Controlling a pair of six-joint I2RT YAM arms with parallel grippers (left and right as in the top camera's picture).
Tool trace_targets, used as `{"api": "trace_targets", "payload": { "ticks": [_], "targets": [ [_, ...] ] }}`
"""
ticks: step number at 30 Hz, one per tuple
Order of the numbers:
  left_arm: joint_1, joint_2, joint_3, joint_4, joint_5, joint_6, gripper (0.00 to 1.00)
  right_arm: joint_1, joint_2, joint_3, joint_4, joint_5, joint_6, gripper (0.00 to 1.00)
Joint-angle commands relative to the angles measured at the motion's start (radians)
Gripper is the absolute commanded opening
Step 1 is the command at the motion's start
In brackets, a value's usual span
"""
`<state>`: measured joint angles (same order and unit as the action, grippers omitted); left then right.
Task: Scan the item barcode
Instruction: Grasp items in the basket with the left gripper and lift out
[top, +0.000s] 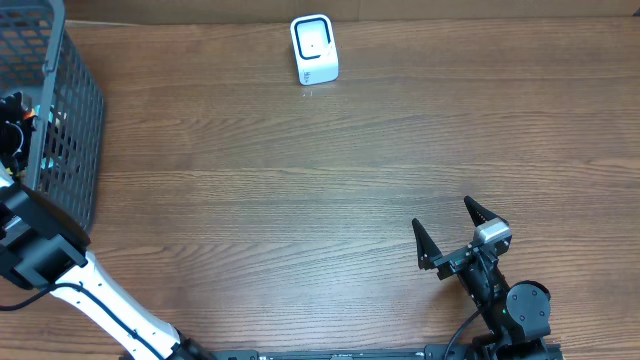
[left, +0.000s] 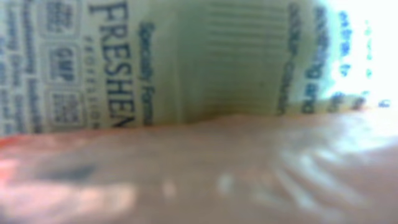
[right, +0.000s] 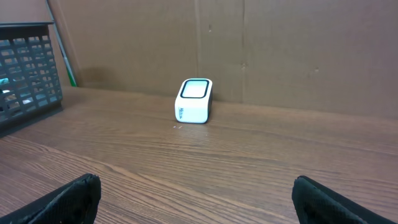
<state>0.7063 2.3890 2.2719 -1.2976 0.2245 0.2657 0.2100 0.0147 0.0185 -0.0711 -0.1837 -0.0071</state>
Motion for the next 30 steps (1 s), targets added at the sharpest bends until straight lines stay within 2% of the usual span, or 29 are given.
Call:
{"api": "trace_targets", "payload": {
  "ticks": [1,10,13,15,20,30],
  "targets": [
    [-0.006,-0.177,0.038,0.021,-0.007,-0.071,0.43,-0.005,-0.012,-0.011,0.006,-0.001,0.004,1.00],
    [-0.006,-0.537,0.038,0.079,-0.049,-0.262,0.44,-0.005,-0.012,-0.011,0.006,-0.001,0.004,1.00],
    [-0.024,-0.706,0.038,0.076,-0.024,-0.323,0.40,-0.005,-0.012,-0.011,0.006,-0.001,0.004,1.00],
    [-0.083,-0.809,0.038,0.052,-0.014,-0.341,0.36,-0.005,-0.012,-0.011,0.006,-0.001,0.004,1.00],
    [-0.273,-0.934,0.038,-0.014,-0.072,-0.342,0.34,-0.005,-0.012,-0.011,0.006,-0.001,0.004,1.00],
    [-0.710,-0.933,-0.011,-0.211,-0.159,-0.367,0.31,-0.005,-0.012,-0.011,0.006,-0.001,0.004,1.00]
  ]
}}
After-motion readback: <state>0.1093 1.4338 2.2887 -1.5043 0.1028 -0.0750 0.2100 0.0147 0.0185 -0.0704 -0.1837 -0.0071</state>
